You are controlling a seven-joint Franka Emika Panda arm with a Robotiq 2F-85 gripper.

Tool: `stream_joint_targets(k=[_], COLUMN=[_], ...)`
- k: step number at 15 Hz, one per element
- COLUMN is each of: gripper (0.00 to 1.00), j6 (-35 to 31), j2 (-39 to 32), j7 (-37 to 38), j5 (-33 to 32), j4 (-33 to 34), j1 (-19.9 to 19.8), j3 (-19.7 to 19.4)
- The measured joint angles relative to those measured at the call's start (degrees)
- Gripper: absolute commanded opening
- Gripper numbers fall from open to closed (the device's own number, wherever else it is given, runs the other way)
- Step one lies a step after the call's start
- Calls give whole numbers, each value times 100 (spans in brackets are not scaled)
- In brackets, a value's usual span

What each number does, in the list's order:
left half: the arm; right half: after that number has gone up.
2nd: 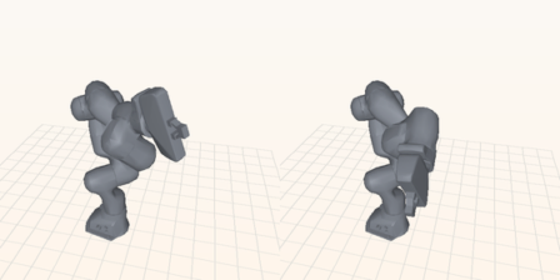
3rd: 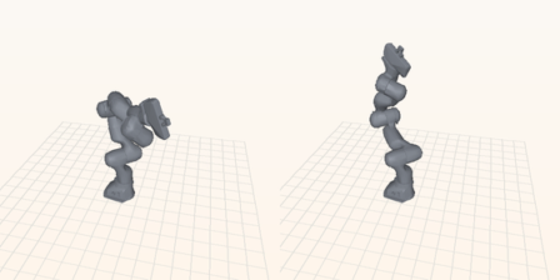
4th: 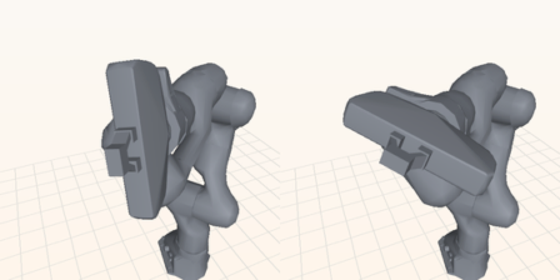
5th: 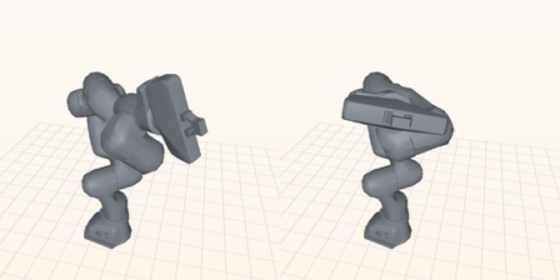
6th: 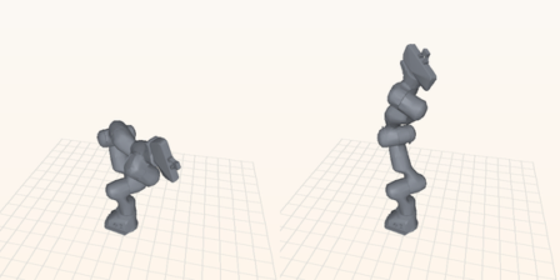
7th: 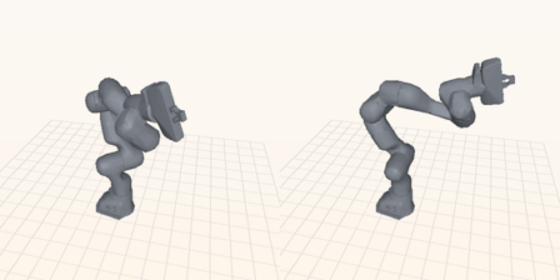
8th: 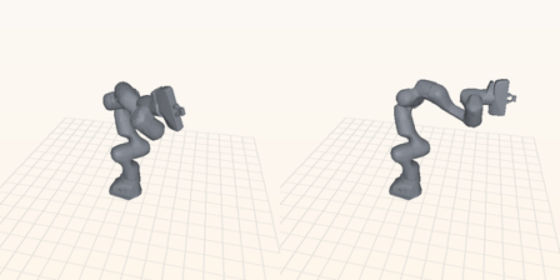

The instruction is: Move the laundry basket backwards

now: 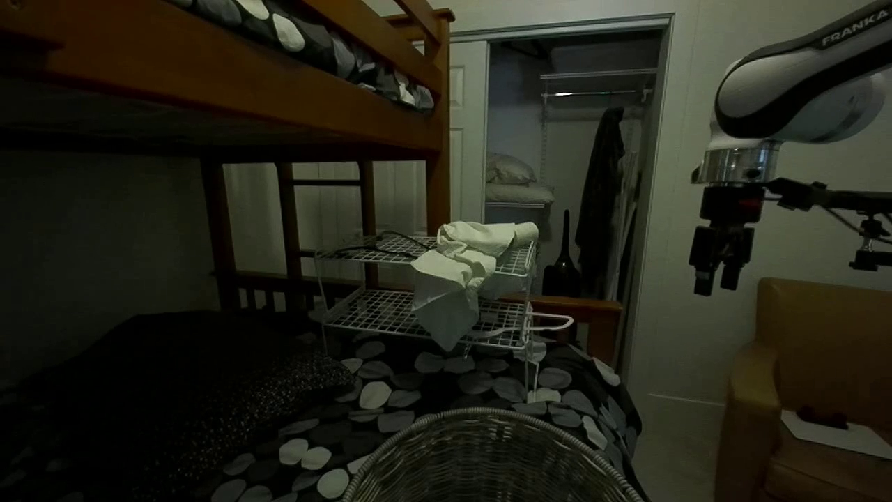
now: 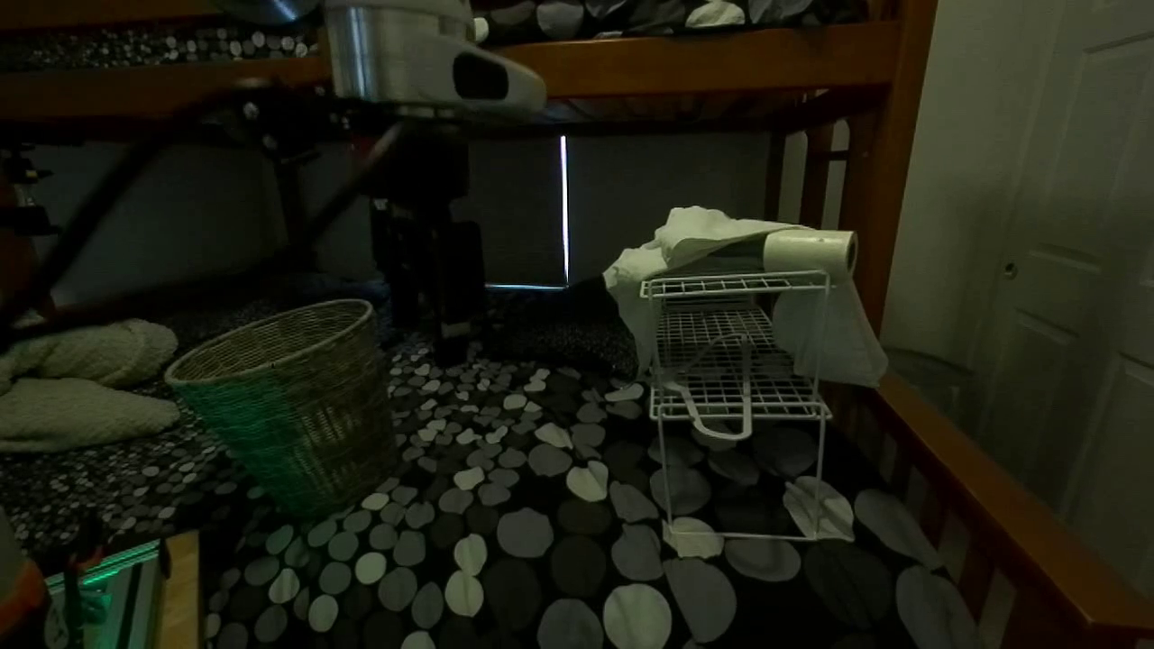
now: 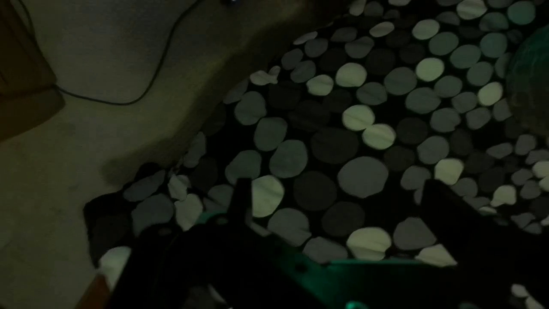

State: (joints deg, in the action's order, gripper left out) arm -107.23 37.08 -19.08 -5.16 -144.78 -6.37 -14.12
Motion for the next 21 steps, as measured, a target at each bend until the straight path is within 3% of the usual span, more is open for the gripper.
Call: stream_joint_targets(k=[7,13,18,21], gripper=[100,100,100,100], j6=[5,-94,-191,-1157], j2=[128,433,444,351], j7=[-15,-11,17,513], j5=[1063,2030,2041,2385], j4=[-1227,-1166,-1179,-1205], j1=[1492,3130,3203,3202], j3=[1271,2345,2365,2548])
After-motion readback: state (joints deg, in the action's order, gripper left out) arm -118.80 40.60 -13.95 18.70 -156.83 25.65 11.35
